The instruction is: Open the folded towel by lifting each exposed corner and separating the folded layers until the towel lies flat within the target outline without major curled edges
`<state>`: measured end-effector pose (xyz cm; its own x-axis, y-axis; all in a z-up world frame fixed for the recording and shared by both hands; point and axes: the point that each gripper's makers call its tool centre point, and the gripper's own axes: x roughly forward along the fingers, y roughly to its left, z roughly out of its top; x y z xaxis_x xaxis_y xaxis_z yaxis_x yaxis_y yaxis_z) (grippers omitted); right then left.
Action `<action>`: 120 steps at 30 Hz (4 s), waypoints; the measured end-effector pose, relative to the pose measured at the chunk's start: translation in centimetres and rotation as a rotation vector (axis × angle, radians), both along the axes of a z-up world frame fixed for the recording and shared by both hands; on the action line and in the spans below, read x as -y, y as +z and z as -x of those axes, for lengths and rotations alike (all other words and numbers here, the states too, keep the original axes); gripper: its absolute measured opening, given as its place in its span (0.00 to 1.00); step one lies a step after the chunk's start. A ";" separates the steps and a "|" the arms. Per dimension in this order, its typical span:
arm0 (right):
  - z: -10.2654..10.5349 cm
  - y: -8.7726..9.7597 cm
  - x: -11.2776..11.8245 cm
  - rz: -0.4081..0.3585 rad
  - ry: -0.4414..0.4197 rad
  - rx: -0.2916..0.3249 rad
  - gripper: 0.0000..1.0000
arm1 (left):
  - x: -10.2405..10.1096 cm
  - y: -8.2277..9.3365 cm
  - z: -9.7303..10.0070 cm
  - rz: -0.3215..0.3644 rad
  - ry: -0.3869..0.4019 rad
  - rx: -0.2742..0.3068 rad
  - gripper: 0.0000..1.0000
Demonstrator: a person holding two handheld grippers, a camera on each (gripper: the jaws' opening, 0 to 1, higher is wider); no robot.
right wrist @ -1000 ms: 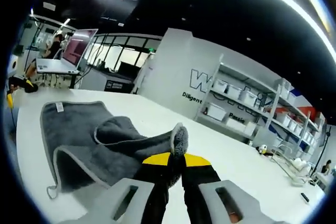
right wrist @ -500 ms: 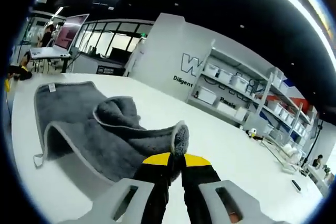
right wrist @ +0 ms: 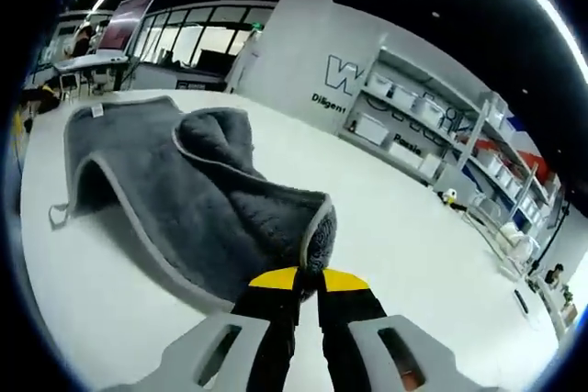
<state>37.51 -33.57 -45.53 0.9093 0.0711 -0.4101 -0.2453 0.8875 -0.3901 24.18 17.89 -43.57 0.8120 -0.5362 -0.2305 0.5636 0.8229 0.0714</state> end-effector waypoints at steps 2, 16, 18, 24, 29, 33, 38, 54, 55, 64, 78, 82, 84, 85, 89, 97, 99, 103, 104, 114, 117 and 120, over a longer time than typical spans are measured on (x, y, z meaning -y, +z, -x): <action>0.0 -0.9 0.2 0.006 -0.001 -0.021 0.04 | -0.1 0.1 0.1 0.003 0.002 0.003 0.95; -0.1 -2.7 1.4 0.043 -0.055 -0.070 0.21 | 0.1 0.2 0.2 0.003 -0.005 0.005 0.95; 0.0 -2.4 1.7 0.053 -0.075 -0.074 0.29 | 0.0 0.2 0.2 0.005 -0.004 0.005 0.95; 0.5 -1.7 2.5 0.085 -0.130 -0.107 0.49 | -0.4 0.4 0.3 0.013 0.001 0.010 0.95; 0.9 0.0 2.5 0.062 -0.163 -0.100 0.71 | -0.5 0.4 0.4 0.017 0.004 0.012 0.95; 0.7 1.4 1.5 0.089 -0.136 -0.088 0.75 | -0.6 0.4 0.4 0.018 0.006 0.012 0.95; -0.1 3.0 0.0 0.141 -0.095 -0.070 0.89 | -0.6 0.4 0.6 0.017 0.004 0.014 0.96; -5.3 6.1 -7.8 0.350 0.147 -0.002 0.82 | -0.6 0.4 0.8 0.018 -0.004 0.013 0.98; -5.8 6.0 -8.7 0.358 0.170 0.000 0.80 | -0.6 0.4 0.8 0.018 -0.005 0.013 0.99; -8.0 4.8 -14.7 0.495 0.411 0.055 0.50 | -0.1 0.5 0.7 0.010 -0.022 0.019 0.99; -8.1 0.8 -18.7 0.620 0.601 -0.019 0.18 | 0.5 0.3 0.6 -0.002 -0.053 0.009 0.99; -8.1 -0.6 -19.4 0.648 0.655 -0.053 0.11 | 0.6 0.2 0.7 -0.004 -0.058 0.009 0.99; -8.4 -1.1 -19.4 0.648 0.655 -0.071 0.11 | 0.6 0.2 0.7 -0.003 -0.057 0.009 0.99; -8.6 -1.3 -19.3 0.653 0.650 -0.082 0.11 | 0.5 0.1 0.7 -0.002 -0.056 0.008 0.99; -9.9 -2.0 -18.7 0.704 0.629 -0.113 0.10 | 0.4 0.2 0.8 0.002 -0.053 0.010 0.99; -10.9 -2.5 -18.6 0.600 0.605 -0.126 0.00 | 0.2 0.2 0.8 0.007 -0.051 0.010 0.99; -10.9 -2.0 -18.6 0.569 0.590 -0.112 0.00 | 0.1 0.2 0.8 0.008 -0.050 0.010 0.99; -10.9 -0.2 -18.2 0.545 0.555 -0.062 0.00 | -0.1 0.1 0.7 0.012 -0.047 0.010 0.99; -11.1 0.4 -17.9 0.538 0.535 -0.042 0.00 | -0.1 0.1 0.7 0.013 -0.046 0.009 0.99; -12.5 6.9 -12.7 0.469 0.263 0.124 0.00 | 0.1 0.1 0.8 0.012 -0.053 0.009 0.99; -12.9 7.9 -10.7 0.474 0.188 0.141 0.00 | 0.1 0.1 0.8 0.011 -0.053 0.008 0.99; -13.3 8.4 -8.7 0.462 0.127 0.140 0.00 | 0.3 0.0 0.9 0.008 -0.057 0.006 0.99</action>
<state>50.78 -24.84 -37.08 0.9538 0.0244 -0.2995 -0.2575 0.5802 -0.7727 23.32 17.60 -43.53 0.7814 -0.5833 -0.2216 0.6092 0.7900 0.0686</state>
